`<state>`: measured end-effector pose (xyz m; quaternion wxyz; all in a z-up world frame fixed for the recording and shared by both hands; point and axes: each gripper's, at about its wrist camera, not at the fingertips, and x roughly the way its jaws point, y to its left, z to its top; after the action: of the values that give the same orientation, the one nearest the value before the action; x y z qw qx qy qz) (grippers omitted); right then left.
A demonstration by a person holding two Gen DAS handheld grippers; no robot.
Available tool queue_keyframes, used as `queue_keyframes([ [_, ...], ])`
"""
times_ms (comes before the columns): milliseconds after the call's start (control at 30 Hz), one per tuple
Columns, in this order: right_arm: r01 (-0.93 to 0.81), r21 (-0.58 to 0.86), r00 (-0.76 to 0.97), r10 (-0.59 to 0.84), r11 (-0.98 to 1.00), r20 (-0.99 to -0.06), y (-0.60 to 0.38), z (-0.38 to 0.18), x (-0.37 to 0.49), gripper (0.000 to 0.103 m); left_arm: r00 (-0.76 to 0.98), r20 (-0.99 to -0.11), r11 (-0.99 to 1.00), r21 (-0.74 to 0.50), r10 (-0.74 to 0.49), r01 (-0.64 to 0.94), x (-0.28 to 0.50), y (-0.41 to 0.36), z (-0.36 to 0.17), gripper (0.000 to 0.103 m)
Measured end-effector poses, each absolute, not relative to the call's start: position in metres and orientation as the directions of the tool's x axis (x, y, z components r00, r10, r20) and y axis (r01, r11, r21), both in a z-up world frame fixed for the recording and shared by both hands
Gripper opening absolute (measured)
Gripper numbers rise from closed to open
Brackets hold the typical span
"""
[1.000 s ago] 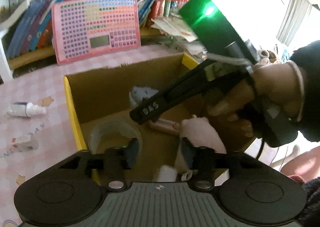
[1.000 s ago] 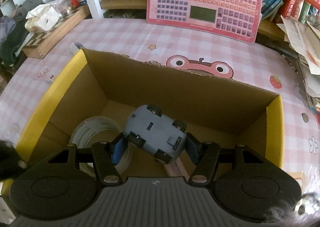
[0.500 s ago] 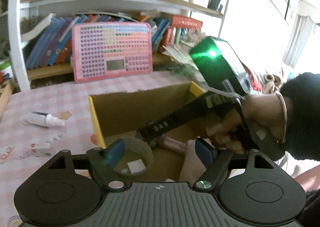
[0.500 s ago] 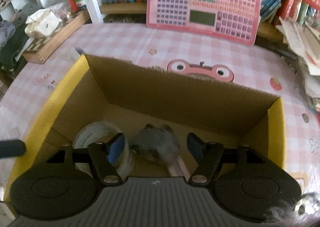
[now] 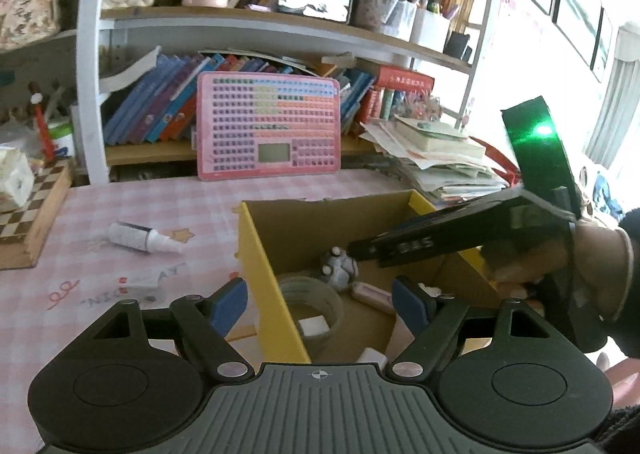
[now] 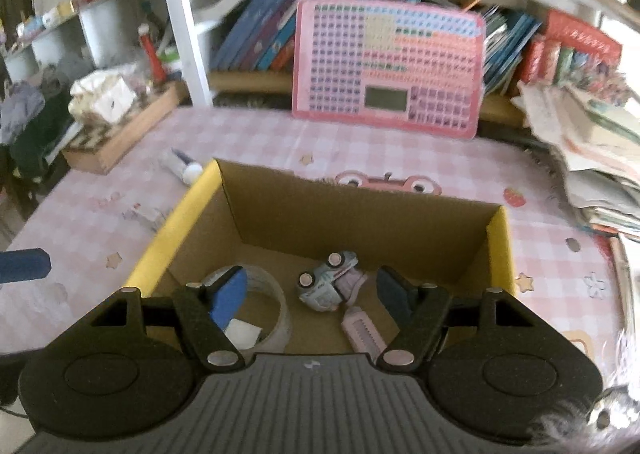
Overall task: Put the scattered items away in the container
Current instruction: 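Withdraw both tools up and away from the yellow box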
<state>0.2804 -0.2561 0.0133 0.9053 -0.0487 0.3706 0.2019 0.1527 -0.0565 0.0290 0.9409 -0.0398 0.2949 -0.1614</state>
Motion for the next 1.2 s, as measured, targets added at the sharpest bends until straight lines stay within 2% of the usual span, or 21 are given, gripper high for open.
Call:
queue_keyframes([
  [167, -0.35, 0.034, 0.723, 0.293, 0.936, -0.625, -0.26, 0.029, 0.244, 0.07, 0.788, -0.516, 0.942, -0.185, -0.335, 0.279, 0.134, -0.039, 0.031, 0.087],
  [700, -0.131, 0.021, 0.823, 0.12, 0.991, -0.555, -0.249, 0.044, 0.129, 0.07, 0.786, -0.488, 0.925, -0.199, -0.38, 0.324, 0.075, 0.011, 0.034, 0.087],
  [900, -0.045, 0.017, 0.832, 0.047, 0.999, -0.552, -0.248, 0.041, 0.093, 0.071, 0.79, -0.48, 0.925, -0.184, -0.381, 0.333, 0.057, 0.027, 0.036, 0.087],
  [1200, 0.04, 0.022, 0.801, -0.019, 0.999, -0.599, -0.233, 0.019, 0.051, 0.071, 0.781, -0.497, 0.925, -0.175, -0.379, 0.338, 0.036, 0.048, 0.031, 0.088],
])
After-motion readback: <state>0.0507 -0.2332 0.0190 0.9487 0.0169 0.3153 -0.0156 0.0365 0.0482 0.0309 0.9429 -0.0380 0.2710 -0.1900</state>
